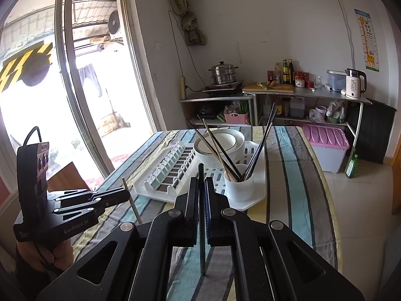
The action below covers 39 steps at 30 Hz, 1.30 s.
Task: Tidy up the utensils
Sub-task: 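Lift both held chopsticks up over the white cup, then lower the chopsticks into the white cup and open both tools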
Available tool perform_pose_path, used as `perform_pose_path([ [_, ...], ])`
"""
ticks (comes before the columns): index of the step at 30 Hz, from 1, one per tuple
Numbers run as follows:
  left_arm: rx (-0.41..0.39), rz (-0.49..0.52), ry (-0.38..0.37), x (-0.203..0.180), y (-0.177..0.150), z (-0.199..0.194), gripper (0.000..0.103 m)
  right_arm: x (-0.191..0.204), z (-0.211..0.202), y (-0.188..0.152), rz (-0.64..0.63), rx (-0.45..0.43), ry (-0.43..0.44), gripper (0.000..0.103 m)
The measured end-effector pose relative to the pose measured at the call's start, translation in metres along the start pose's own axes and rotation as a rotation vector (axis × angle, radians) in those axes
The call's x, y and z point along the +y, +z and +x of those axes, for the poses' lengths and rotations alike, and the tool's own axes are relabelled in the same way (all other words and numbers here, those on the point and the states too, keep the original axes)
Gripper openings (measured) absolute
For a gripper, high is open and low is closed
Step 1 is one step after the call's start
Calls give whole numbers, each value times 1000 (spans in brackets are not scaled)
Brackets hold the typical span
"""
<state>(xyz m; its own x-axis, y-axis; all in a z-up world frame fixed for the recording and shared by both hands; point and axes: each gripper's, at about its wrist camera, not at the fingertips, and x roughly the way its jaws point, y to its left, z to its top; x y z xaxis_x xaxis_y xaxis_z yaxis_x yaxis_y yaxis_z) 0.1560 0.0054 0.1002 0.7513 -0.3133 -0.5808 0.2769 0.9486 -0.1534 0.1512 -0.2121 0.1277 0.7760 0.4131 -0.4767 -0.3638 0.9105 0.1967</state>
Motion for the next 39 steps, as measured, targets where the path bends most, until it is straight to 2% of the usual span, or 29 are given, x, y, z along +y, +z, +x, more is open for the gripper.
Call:
perform_pose_path([
  [18,-3,48,-25,-15,41,20,3,-23,-2,30,-12,-34,-45,4],
  [32,-65,83,-67,-38,111,31,3,-35,4,87,-34,-98,-64,4],
  [39,-75,84,-71,-40,138,51,3,-34,17,106,-32,-112,-56,4],
])
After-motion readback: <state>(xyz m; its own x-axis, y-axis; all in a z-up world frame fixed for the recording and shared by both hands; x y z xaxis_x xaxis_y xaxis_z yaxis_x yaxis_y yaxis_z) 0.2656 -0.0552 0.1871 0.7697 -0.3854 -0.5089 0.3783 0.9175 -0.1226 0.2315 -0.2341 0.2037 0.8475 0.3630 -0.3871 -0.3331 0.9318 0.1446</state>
